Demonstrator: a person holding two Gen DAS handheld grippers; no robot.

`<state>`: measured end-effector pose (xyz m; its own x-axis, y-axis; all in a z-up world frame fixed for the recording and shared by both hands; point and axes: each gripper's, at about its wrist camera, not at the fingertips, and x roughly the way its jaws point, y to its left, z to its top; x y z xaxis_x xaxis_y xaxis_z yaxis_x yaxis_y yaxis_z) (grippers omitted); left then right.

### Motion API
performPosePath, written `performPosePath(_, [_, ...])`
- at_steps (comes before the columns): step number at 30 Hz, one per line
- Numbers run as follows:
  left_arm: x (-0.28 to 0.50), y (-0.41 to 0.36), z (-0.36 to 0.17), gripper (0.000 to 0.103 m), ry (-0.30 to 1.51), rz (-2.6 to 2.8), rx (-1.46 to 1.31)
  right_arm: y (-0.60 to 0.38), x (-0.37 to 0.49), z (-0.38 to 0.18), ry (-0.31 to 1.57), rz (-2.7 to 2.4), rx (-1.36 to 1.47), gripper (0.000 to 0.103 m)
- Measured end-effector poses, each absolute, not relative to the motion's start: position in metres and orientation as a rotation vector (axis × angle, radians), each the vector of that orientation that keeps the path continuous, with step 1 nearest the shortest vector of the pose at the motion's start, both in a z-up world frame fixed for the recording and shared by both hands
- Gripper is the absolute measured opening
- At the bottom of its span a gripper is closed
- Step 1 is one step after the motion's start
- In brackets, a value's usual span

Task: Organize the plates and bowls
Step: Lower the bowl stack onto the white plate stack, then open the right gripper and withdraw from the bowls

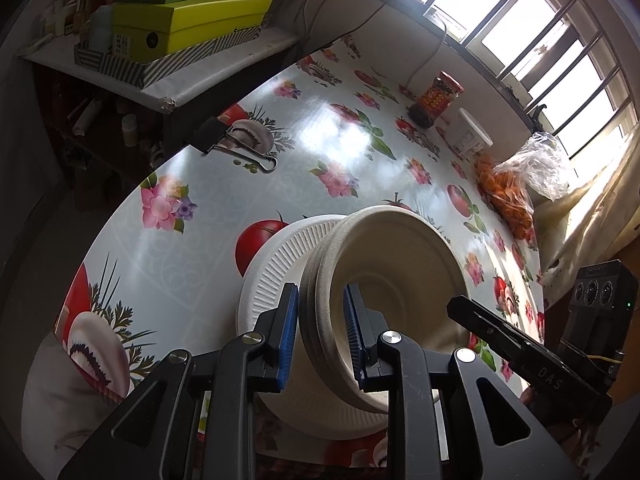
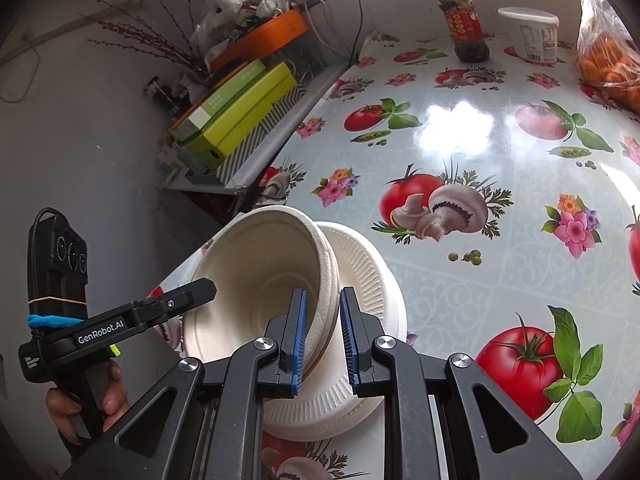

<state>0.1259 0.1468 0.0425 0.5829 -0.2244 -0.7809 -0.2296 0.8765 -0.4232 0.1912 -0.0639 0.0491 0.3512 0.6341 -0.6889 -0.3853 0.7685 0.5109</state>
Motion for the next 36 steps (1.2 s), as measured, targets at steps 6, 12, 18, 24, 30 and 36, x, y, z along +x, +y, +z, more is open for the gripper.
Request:
performPosePath(6, [0.127,0.147,0.042,0.024,0.968,0.007,-0.525,-0.065,0.191,0.049,1.024,0.670,0.293,0.020])
performPosePath(12, [0.127,0.146,0.040,0.024,0.976,0.019,-0.514,-0.066,0.190,0.052,1.014,0.666,0.298,0.030])
performPosePath(18, [0.127,0.144,0.041,0.024,0.976,0.024,-0.501,-0.067,0.190,0.053,1.011,0.666,0.295,0.034])
performPosePath(24, [0.123,0.143,0.043,0.024,0.969,0.037,-0.484,-0.066,0.183,0.057,0.972,0.644,0.243,0.039])
performPosePath(30, [0.114,0.137,0.050,0.024,0.935,0.062,-0.427,-0.066,0.169,0.064,0.917,0.630,0.194,0.042])
performPosePath(36, [0.097,0.127,0.060,0.024,0.867,0.126,-0.338,-0.071,0.151,0.075,0.841,0.598,0.144,0.044])
